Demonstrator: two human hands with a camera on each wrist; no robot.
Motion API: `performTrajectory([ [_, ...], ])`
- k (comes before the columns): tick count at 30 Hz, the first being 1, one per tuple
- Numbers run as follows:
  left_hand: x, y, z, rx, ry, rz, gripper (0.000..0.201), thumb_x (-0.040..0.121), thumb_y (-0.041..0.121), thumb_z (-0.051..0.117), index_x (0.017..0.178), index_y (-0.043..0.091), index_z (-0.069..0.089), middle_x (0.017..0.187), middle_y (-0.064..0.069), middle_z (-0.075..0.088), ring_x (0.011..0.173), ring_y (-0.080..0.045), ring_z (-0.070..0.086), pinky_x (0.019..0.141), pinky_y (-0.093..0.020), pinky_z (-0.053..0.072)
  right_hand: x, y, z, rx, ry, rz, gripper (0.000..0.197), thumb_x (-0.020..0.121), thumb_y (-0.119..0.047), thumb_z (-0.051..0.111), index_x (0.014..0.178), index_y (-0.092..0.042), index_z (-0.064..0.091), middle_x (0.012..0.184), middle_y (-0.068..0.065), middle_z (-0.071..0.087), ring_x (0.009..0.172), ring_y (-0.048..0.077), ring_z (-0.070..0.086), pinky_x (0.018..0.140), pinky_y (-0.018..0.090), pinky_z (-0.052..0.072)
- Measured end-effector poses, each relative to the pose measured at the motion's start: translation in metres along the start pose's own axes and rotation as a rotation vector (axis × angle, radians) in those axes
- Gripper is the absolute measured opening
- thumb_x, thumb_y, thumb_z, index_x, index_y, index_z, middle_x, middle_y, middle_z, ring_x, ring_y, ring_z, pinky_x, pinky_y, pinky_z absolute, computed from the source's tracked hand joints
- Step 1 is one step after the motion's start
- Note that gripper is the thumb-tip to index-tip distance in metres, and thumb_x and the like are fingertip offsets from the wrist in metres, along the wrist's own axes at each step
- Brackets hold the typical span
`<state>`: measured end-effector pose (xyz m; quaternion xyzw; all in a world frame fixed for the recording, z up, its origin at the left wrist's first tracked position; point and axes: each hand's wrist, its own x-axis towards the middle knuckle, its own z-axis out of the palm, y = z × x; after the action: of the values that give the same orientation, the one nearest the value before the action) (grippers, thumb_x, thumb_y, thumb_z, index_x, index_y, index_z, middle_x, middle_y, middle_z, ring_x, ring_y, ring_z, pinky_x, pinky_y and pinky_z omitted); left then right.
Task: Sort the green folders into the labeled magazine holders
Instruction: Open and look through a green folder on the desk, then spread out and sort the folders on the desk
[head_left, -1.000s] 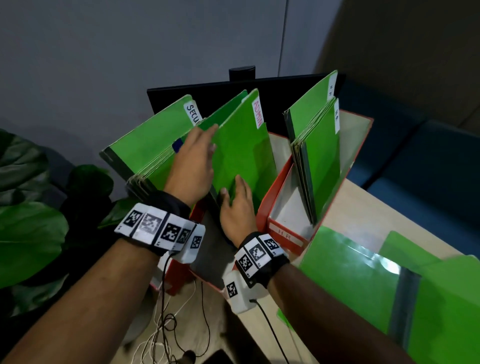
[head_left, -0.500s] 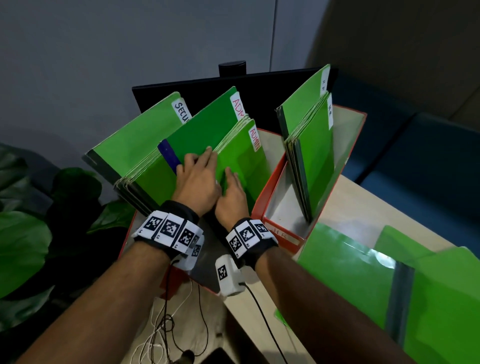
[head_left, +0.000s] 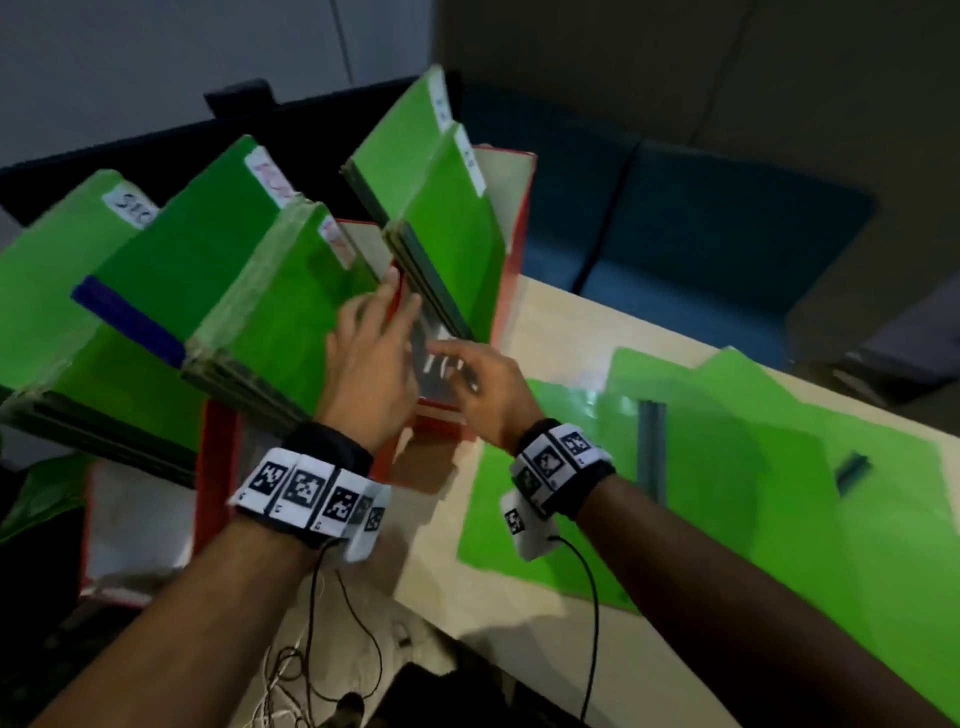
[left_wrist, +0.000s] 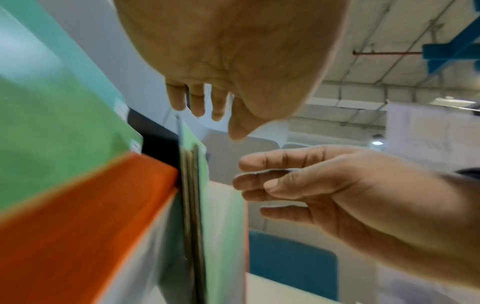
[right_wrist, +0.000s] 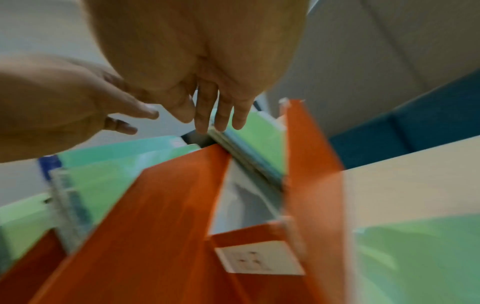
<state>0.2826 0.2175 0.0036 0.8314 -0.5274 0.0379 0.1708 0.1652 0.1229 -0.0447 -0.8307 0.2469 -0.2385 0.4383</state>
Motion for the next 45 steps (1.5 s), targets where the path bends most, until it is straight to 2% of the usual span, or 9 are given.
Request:
performTrajectory([
  [8,-0.035,0.073,0.128,-0.225,-0.366,0.248,0.051,0.086,0.009,0.063,0.135,0.016,0.053,0.15,-0.008,0.039,0.135,-0.03,0.037,0.113,-0.045,0.03,-0.104,0.115,-0.098,-0.349,-0.024,0.369,0.032,0.092,-0.007,0.052,0.122,-0.015,0.063,0.126,0.009,0.062,0.121,0.026,0.052,0.103,0.031,0.038],
  [13,-0.084,0.081,0.185,-0.134,-0.711,0.336,0.068,0.085,0.034,0.07,0.145,0.028,0.039,0.158,0.003,0.026,0.143,-0.02,0.025,0.117,-0.034,0.024,-0.186,0.167,-0.116,-0.537,-0.227,0.592,0.037,0.091,-0.017,0.057,0.127,-0.01,0.056,0.13,0.017,0.054,0.123,0.034,0.049,0.101,0.037,0.041],
  [17,-0.111,0.083,0.207,0.023,-0.905,0.347,0.098,0.076,0.046,0.075,0.153,0.031,0.016,0.162,0.007,-0.002,0.149,-0.017,0.0,0.117,-0.052,0.022,-0.229,0.185,-0.112,-0.646,-0.398,0.66,0.077,0.086,-0.034,0.067,0.149,-0.017,0.026,0.159,0.01,0.017,0.147,0.028,0.013,0.117,0.044,0.023],
  [22,-0.125,0.101,0.204,0.077,-1.057,0.29,0.1,0.084,0.033,0.071,0.154,0.032,-0.001,0.159,0.008,-0.019,0.148,-0.021,-0.012,0.111,-0.067,0.014,-0.258,0.187,-0.099,-0.729,-0.551,0.644,0.094,0.083,-0.029,0.071,0.153,-0.024,0.008,0.161,0.007,-0.005,0.148,0.026,-0.001,0.117,0.056,0.009],
  [27,-0.131,0.101,0.202,0.136,-1.076,0.364,0.092,0.091,0.031,0.063,0.153,0.029,-0.004,0.16,0.003,-0.018,0.148,-0.027,-0.008,0.11,-0.064,0.024,-0.269,0.177,-0.089,-0.838,-0.609,0.6,0.093,0.086,-0.017,0.066,0.152,-0.021,0.001,0.159,0.014,-0.009,0.147,0.034,-0.003,0.113,0.062,0.014],
  [34,-0.137,0.108,0.188,0.203,-1.04,0.488,0.087,0.091,0.034,0.061,0.154,0.024,0.001,0.162,-0.001,-0.002,0.147,-0.036,0.008,0.113,-0.055,0.029,-0.272,0.165,-0.105,-0.78,-0.609,0.47,0.071,0.089,-0.034,0.061,0.149,-0.021,0.026,0.157,0.013,0.022,0.142,0.034,0.025,0.109,0.056,0.034],
  [38,-0.133,0.104,0.171,0.078,-0.75,0.568,0.073,0.086,0.027,0.065,0.15,0.025,0.029,0.157,0.001,0.027,0.142,-0.027,0.031,0.113,-0.055,0.026,-0.263,0.149,-0.135,-0.661,-0.475,0.206,0.039,0.088,-0.021,0.062,0.127,-0.014,0.061,0.13,0.011,0.059,0.112,0.031,0.06,0.094,0.045,0.051],
  [41,-0.12,0.099,0.159,-0.022,-0.511,0.665,0.074,0.058,0.005,0.081,0.127,0.022,0.06,0.131,0.001,0.061,0.114,-0.022,0.063,0.09,-0.049,0.051,-0.26,0.148,-0.16,-0.685,-0.312,0.047,0.029,0.081,-0.011,0.069,0.111,-0.013,0.071,0.116,0.011,0.068,0.095,0.028,0.069,0.081,0.044,0.057],
  [45,-0.104,0.11,0.139,-0.015,-0.38,0.66,0.077,0.049,0.0,0.081,0.119,0.025,0.065,0.116,0.006,0.069,0.096,-0.017,0.067,0.073,-0.038,0.054,-0.255,0.133,-0.178,-0.696,-0.239,-0.037,0.029,0.075,-0.007,0.077,0.103,-0.017,0.074,0.105,0.003,0.073,0.087,0.02,0.07,0.073,0.035,0.057],
])
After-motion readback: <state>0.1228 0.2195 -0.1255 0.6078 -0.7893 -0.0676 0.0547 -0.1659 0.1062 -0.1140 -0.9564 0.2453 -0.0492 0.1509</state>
